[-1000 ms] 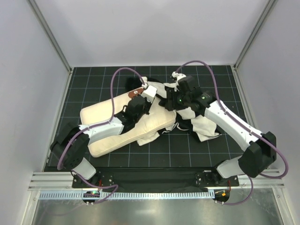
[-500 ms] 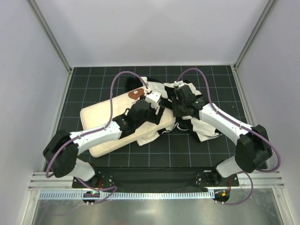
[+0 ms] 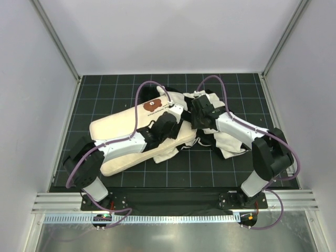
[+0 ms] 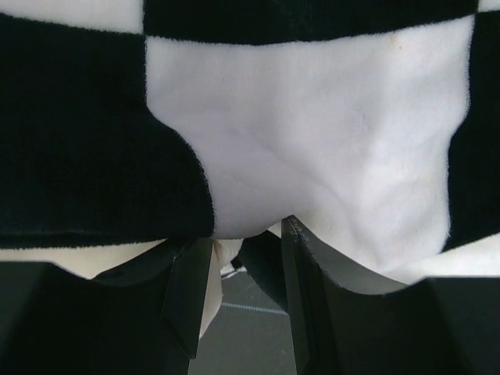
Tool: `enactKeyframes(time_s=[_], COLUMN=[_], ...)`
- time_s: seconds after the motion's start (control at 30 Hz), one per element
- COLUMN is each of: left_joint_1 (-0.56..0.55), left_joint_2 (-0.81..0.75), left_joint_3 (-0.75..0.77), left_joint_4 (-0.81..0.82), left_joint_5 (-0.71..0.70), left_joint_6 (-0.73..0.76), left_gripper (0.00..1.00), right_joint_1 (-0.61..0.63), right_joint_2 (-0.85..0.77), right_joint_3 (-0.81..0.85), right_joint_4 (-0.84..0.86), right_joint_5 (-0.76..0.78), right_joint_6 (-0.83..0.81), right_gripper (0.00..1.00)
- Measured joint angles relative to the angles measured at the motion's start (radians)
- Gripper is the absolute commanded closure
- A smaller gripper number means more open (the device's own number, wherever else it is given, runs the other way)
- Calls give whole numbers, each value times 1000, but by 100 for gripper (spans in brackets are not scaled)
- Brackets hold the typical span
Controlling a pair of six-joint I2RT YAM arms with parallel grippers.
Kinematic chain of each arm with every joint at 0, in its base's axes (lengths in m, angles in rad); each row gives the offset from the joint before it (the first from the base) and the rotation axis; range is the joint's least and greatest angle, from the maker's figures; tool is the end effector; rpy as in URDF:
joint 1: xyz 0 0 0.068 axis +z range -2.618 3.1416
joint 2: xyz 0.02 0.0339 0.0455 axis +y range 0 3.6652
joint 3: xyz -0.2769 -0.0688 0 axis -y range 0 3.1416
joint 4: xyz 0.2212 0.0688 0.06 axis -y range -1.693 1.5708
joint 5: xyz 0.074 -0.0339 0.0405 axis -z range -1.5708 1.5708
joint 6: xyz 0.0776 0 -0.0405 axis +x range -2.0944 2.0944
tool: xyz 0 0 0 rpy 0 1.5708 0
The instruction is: Put the pillow into the pillowcase
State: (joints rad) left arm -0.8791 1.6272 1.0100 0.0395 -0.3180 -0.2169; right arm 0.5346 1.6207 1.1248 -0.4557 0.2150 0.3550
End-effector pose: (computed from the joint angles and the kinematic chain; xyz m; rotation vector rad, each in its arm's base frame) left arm 0.2575 -0.2729 0.2302 0.5159 2.0683 -0.3088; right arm 0.3043 0.1610 0.2156 -0.1378 2.4898 0.1002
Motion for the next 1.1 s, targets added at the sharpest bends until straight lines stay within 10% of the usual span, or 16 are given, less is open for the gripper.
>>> enactKeyframes(time_s=[0.1, 0.27, 1.1], left_joint_1=[18, 31, 77], left_joint_2=[-10, -18, 126], left_joint_3=[-26, -40, 122], left_joint_4=[10, 16, -21], left_joint_5=[4, 5, -90], left_joint_6=[-22, -43, -35], left_gripper=[56, 58, 70], right_joint_1=[-1, -1, -2], right_joint_2=[24, 44, -305], right_joint_3=[0, 0, -160], right_joint_4=[27, 61, -15], right_joint_5=[-13, -64, -508], right_joint_6=[3, 11, 9], right_gripper=[56, 96, 96])
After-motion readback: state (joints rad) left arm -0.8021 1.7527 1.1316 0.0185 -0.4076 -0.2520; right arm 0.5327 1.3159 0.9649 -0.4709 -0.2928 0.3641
